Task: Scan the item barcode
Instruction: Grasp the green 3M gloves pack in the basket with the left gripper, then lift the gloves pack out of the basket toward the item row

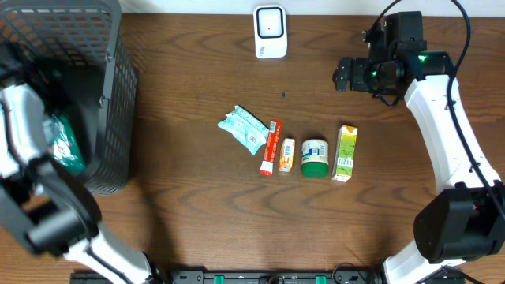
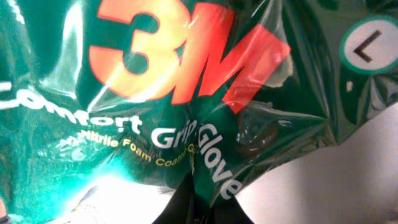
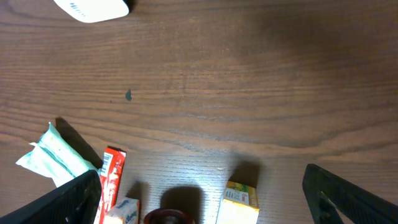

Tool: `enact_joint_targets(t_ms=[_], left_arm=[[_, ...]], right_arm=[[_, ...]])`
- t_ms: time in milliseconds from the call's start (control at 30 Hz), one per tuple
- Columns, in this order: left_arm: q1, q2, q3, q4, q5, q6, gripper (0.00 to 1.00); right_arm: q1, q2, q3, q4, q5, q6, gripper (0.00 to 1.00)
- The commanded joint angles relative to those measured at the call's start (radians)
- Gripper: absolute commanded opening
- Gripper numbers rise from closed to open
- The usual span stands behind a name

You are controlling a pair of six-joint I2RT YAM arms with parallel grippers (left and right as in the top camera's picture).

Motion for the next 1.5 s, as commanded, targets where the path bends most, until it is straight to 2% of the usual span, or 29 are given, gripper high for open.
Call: enact_joint_targets(t_ms=[0,167,267,433,567,800,967,1100,1267,1467], left_arm=[[0.009,-0.195,0.012,0.019,0.001,-0.089,0.07],[0.009,-0.373,0.012,0.023,0.080,-0.101,0.07],[0.009,-0.474,0.012,0.026,0.188,-0.111,0.07],[0.009,-0.621,0.021,0.027,0.504,-0.122,0.07],[0.007,-0.678,0.054,-0.005,0.661,-0.122,0.07],[-0.027,-0.744,0.060,-0.021,1.040,-0.127,0.07],[-0.154,-0.700,0.049,-0.179,1.118,-0.117,0.07],[-0.323,-0.598,-0.019,-0.259,1.223,-0.037,0.07],[-0.489,-0.417,-0.112,-0.257,1.430,0.066,0.08],[-0.588,-0.157,-0.129,-0.258,1.599,0.200,0.07]], right_arm=[[-0.003,-0.016,0.005,0.000,-0.005,0.009,0.99],[-0.003,-0.016,0.005,0.000,-0.005,0.009,0.99],[-0.003,-0.016,0.005,0.000,-0.005,0.009,0.99],[-0.003,-0.016,0.005,0.000,-0.005,0.009,0.99],[-0.003,-0.016,0.005,0.000,-0.005,0.009,0.99],[-0.003,-0.016,0.005,0.000,-0.005,0.009,0.99],[-0.003,-0.016,0.005,0.000,-0.005,0.009,0.99],[-0.003,-0.016,0.005,0.000,-0.005,0.009,0.99],[-0.003,-0.016,0.005,0.000,-0.005,0.009,0.99],[-0.003,-0.016,0.005,0.000,-0.005,0.009,0.99]])
